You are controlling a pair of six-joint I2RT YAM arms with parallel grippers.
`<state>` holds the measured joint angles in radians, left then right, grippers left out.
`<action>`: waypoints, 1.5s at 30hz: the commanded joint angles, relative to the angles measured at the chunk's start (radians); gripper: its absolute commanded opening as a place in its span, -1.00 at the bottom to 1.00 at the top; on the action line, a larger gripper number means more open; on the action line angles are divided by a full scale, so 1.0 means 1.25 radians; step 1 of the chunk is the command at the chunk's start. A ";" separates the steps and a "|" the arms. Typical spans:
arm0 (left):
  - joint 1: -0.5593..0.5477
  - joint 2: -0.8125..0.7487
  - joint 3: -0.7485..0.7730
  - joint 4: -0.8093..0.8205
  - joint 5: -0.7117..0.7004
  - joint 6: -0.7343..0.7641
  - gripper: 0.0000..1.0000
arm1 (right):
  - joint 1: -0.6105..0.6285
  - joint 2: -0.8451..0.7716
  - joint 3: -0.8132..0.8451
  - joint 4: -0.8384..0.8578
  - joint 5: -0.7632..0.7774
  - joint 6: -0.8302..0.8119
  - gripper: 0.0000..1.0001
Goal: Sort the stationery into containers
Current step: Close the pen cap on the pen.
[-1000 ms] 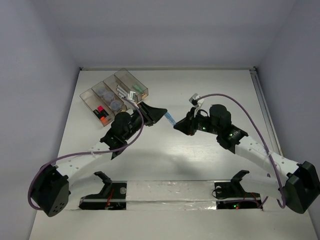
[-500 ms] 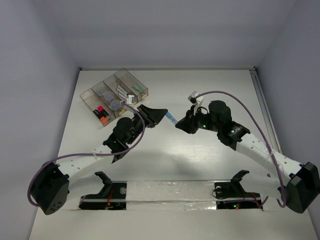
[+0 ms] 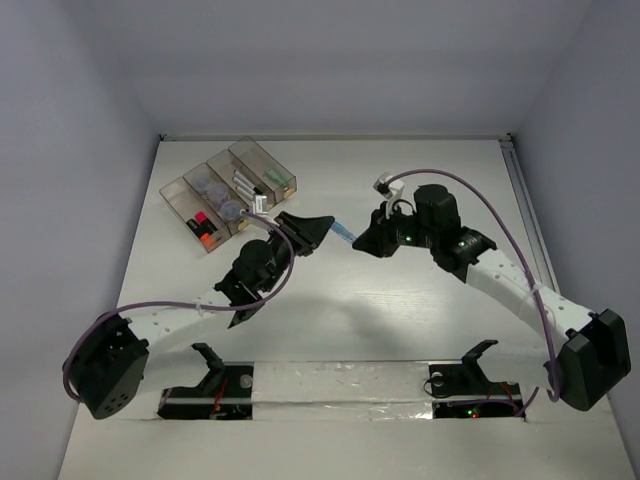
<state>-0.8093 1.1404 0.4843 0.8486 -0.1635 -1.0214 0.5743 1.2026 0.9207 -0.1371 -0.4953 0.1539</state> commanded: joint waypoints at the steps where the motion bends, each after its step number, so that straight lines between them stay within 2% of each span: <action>1: -0.119 -0.008 -0.045 -0.055 0.296 -0.059 -1.00 | -0.027 -0.033 0.125 0.347 0.077 0.053 -1.00; 5: -0.120 -0.041 -0.050 -0.085 0.277 -0.052 -1.00 | -0.069 -0.054 0.093 0.365 0.088 0.078 -1.00; 9: -0.136 -0.052 -0.048 -0.095 0.274 -0.053 -1.00 | -0.111 -0.064 0.050 0.425 0.023 0.137 -1.00; 11: -0.154 -0.040 -0.043 -0.084 0.271 -0.058 -1.00 | -0.111 -0.030 0.061 0.450 -0.029 0.163 -1.00; 14: -0.170 -0.012 -0.033 -0.063 0.272 -0.064 -1.00 | -0.111 0.002 0.089 0.488 -0.044 0.196 -1.00; 16: -0.170 -0.005 -0.032 -0.055 0.271 -0.065 -1.00 | -0.111 0.056 0.122 0.496 -0.124 0.225 -1.00; 23: -0.170 0.013 0.021 -0.067 0.267 -0.037 -1.00 | -0.046 0.077 0.033 0.559 -0.128 0.258 -1.00; 27: -0.177 0.047 0.013 -0.023 0.278 -0.060 -1.00 | -0.031 0.076 0.083 0.548 -0.153 0.263 -1.00; 30: -0.177 0.029 0.008 -0.024 0.276 -0.057 -1.00 | -0.021 0.052 0.080 0.523 -0.180 0.254 -1.00; 34: -0.131 -0.065 0.003 -0.092 0.271 -0.032 -1.00 | -0.021 -0.024 -0.022 0.435 -0.128 0.169 -1.00; 38: -0.021 -0.189 0.030 -0.200 0.287 0.017 -1.00 | -0.030 -0.062 -0.147 0.419 -0.069 0.127 -1.00; 42: 0.086 -0.295 0.058 -0.273 0.340 0.029 -1.00 | -0.030 -0.094 -0.199 0.459 -0.120 0.124 -1.00; 45: 0.110 -0.295 0.065 -0.276 0.408 0.016 -1.00 | -0.030 -0.124 -0.184 0.440 -0.140 0.100 -1.00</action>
<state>-0.6895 0.7982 0.5018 0.5041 0.1280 -0.9897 0.5446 1.0790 0.6777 0.3309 -0.6922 0.3141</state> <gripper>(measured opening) 0.207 0.266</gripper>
